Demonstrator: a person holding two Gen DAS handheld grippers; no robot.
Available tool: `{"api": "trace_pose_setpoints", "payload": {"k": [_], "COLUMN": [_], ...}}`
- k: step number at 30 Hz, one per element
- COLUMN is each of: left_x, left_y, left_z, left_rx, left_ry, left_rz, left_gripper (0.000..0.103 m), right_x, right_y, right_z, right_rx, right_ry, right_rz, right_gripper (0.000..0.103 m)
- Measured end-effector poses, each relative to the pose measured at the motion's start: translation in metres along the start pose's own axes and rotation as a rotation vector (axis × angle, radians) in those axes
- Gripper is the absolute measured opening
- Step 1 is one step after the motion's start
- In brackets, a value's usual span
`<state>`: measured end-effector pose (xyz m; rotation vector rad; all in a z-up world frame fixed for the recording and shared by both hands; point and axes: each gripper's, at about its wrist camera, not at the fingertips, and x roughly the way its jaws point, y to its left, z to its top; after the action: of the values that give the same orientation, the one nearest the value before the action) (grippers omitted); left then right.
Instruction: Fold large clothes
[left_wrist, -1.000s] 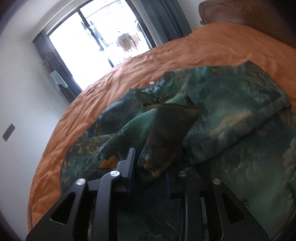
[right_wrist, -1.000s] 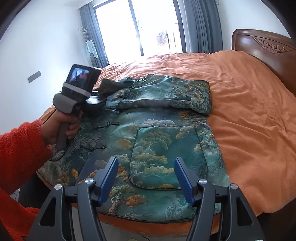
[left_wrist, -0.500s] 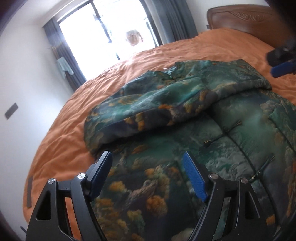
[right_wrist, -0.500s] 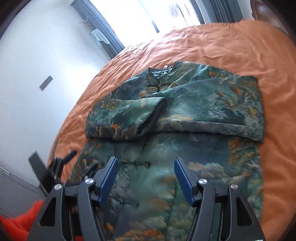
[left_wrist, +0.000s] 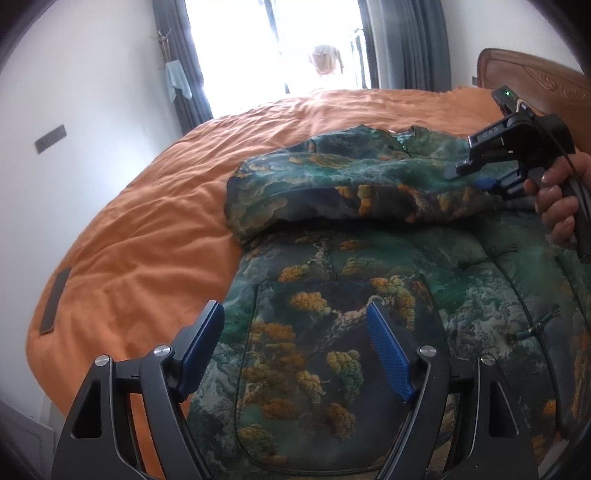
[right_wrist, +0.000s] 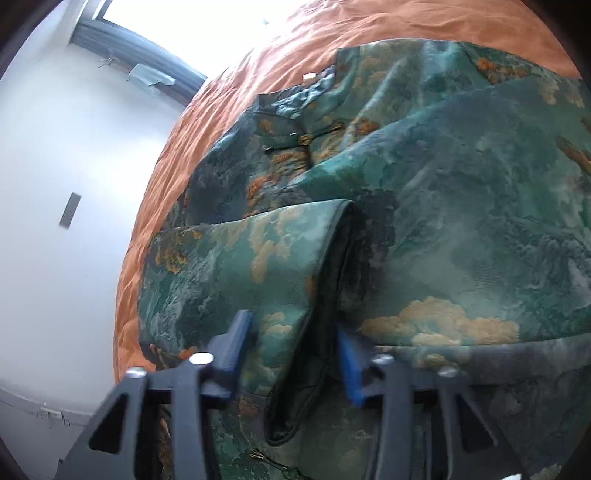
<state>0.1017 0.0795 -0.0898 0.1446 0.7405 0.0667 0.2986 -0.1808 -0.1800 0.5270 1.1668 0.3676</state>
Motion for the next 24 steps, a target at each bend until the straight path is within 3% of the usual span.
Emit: {"api": "trace_pose_setpoints", "payload": {"k": [4, 7, 10, 14, 16, 20, 24], "left_x": [-0.005, -0.005, -0.001, 0.001, 0.002, 0.009, 0.055], "left_y": [0.002, -0.002, -0.006, -0.003, 0.002, 0.009, 0.013], "left_z": [0.003, 0.007, 0.01, 0.013, 0.016, 0.044, 0.1], "left_rx": [-0.008, -0.019, -0.027, -0.019, 0.0, 0.075, 0.081], "left_ry": [-0.02, -0.026, -0.013, 0.009, 0.02, -0.019, -0.004], "left_rz": [-0.017, -0.035, -0.049, -0.065, -0.066, -0.018, -0.042], "left_gripper": [0.08, 0.08, 0.08, 0.08, 0.081, 0.08, 0.08], "right_x": [-0.034, -0.045, -0.018, 0.016, 0.007, -0.034, -0.017], "right_y": [0.036, 0.049, 0.039, 0.013, 0.016, 0.055, 0.064], "right_z": [0.012, 0.029, 0.036, 0.027, 0.021, -0.008, -0.019], "right_rx": [-0.218, -0.294, -0.305, -0.287, -0.33, -0.597, -0.687], "right_ry": [-0.151, -0.234, -0.193, -0.102, -0.129, -0.288, -0.205], "right_rz": [-0.049, -0.12, -0.207, -0.323, -0.334, -0.353, -0.288], "right_gripper": [0.013, 0.013, 0.013, 0.046, 0.046, 0.046, 0.046]}}
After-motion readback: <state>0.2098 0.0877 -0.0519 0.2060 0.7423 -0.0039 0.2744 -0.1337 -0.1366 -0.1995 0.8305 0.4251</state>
